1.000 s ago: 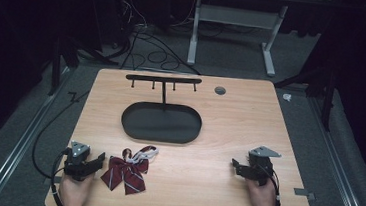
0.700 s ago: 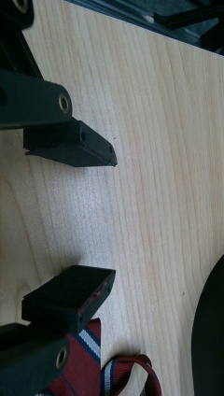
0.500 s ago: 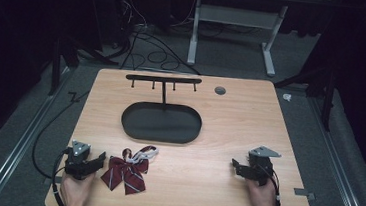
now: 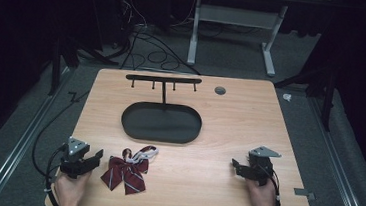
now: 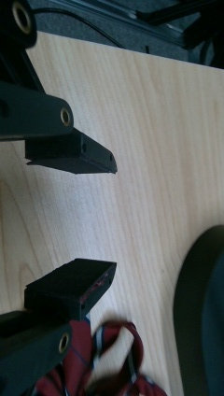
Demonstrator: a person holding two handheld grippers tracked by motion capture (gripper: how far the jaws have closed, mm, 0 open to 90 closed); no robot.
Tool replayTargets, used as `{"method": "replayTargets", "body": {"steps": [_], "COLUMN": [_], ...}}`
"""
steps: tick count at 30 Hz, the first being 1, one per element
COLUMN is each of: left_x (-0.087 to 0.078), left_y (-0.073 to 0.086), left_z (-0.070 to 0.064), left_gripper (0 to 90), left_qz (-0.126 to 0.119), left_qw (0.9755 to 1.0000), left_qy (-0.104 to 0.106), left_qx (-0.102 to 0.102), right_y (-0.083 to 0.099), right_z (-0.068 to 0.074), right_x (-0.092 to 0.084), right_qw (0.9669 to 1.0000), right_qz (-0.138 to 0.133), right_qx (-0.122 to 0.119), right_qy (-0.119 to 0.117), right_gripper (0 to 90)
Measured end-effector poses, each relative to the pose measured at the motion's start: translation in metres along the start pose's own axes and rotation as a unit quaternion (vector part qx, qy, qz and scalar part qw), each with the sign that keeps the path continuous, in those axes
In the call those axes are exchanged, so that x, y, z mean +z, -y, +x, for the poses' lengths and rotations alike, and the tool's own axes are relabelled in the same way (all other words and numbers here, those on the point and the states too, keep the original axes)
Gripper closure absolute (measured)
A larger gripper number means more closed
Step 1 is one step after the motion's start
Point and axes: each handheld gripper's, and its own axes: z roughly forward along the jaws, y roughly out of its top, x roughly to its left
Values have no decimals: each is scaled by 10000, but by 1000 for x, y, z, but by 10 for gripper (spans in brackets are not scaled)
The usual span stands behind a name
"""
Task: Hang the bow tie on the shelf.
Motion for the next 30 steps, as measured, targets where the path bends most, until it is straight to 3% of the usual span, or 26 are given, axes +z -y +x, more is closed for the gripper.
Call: {"method": "replayTargets", "body": {"steps": [3, 11, 20, 30], "left_x": [-4, -8, -8, 3], "left_y": [-3, -13, -17, -19], "left_z": [-4, -31, -60, -81], "left_gripper": [458, 465, 468, 487], "left_qz": [-57, -93, -9, 254], "left_qw": [9999, 9979, 9926, 9871], "left_qy": [61, 464, 939, 1130], "left_qx": [66, 431, 777, 1107], "right_y": [0, 0, 0, 0], "right_z": [0, 0, 0, 0], "right_x": [0, 0, 0, 0], "right_qw": [10000, 10000, 10000, 10000], "right_qz": [4, 3, -7, -1], "right_qx": [10, 7, 8, 16], "right_qy": [0, -3, -3, -10], "right_gripper": [280, 279, 280, 280]}}
